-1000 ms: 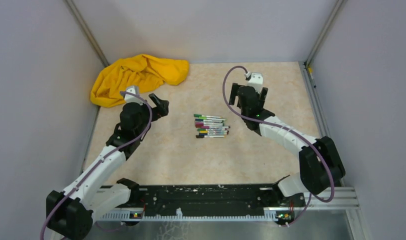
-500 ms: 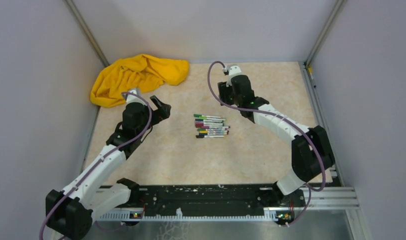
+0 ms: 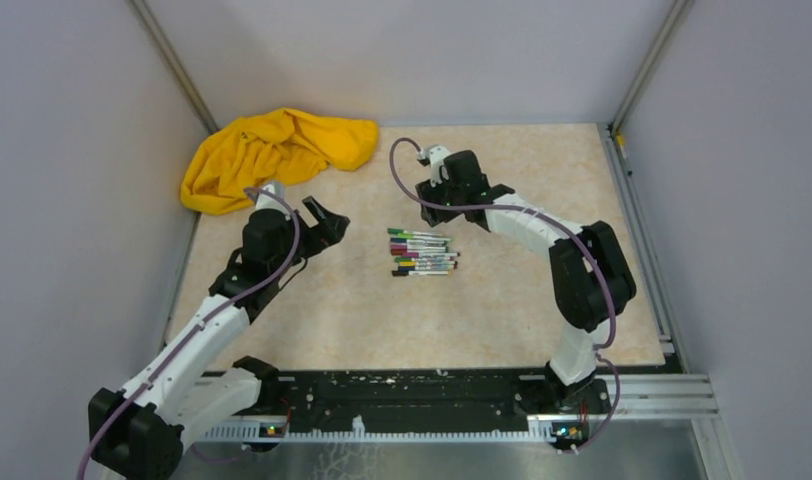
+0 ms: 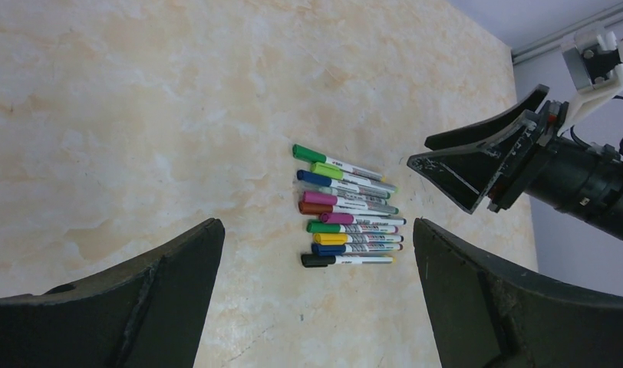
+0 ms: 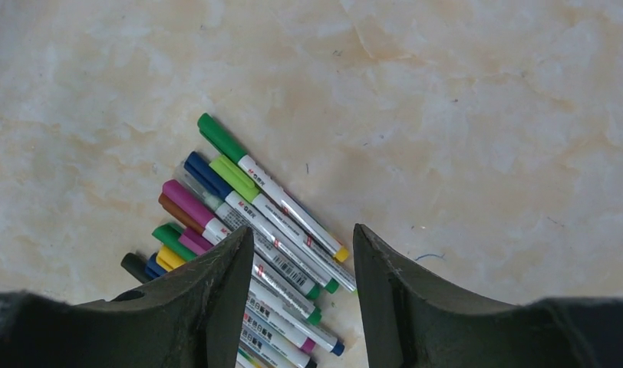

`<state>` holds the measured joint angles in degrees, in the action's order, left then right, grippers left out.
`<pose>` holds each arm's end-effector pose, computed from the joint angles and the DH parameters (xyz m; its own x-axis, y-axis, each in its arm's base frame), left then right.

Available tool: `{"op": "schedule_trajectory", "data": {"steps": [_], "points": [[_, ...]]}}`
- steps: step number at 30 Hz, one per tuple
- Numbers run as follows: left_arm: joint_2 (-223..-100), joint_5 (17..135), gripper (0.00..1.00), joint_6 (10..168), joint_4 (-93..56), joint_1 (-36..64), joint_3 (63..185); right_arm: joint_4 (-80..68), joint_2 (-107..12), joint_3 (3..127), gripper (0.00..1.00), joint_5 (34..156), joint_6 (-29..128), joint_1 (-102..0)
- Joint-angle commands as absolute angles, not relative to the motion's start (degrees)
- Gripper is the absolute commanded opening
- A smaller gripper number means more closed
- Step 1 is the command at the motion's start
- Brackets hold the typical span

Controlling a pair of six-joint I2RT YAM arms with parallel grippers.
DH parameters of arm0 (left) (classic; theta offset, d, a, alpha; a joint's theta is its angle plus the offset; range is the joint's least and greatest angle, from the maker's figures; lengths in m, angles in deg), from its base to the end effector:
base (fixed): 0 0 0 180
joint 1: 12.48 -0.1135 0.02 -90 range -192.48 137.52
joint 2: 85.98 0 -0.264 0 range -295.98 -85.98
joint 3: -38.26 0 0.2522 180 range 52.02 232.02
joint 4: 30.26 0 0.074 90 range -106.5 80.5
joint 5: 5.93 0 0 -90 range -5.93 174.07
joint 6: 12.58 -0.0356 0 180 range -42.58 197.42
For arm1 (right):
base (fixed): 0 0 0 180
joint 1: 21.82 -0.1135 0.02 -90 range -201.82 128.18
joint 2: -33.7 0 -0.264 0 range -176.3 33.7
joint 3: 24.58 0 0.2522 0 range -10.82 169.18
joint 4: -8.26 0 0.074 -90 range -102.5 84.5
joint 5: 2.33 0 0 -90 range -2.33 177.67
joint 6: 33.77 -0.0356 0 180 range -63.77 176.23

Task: Open the pen caps

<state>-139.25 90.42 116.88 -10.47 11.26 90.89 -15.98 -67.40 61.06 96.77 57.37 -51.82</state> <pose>0.2000 -0.0837 0.2841 -0.4407 -0.4962 -0.7480 0.0326 0.8239 -0.5658 0.3418 0.2038 0.2356 -0.5412 -0.3351 -0.7713 -0.6100 0.7878 0.0857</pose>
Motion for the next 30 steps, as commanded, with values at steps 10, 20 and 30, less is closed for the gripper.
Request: {"op": "schedule_trajectory", "data": {"steps": [10,20,30], "points": [[-138.27,85.85,0.99,120.35,-13.26,11.51,87.67,-18.16,-73.41,67.31,0.47,99.03,62.48,-52.84],[-138.26,85.39,0.99,121.34,-14.29,11.51,86.28,-19.35,-76.21,67.95,0.46,99.06,63.16,-52.91],[-138.44,85.43,0.99,121.36,-14.82,11.5,85.44,-19.64,-78.01,68.27,0.46,99.14,63.3,-53.19]]}}
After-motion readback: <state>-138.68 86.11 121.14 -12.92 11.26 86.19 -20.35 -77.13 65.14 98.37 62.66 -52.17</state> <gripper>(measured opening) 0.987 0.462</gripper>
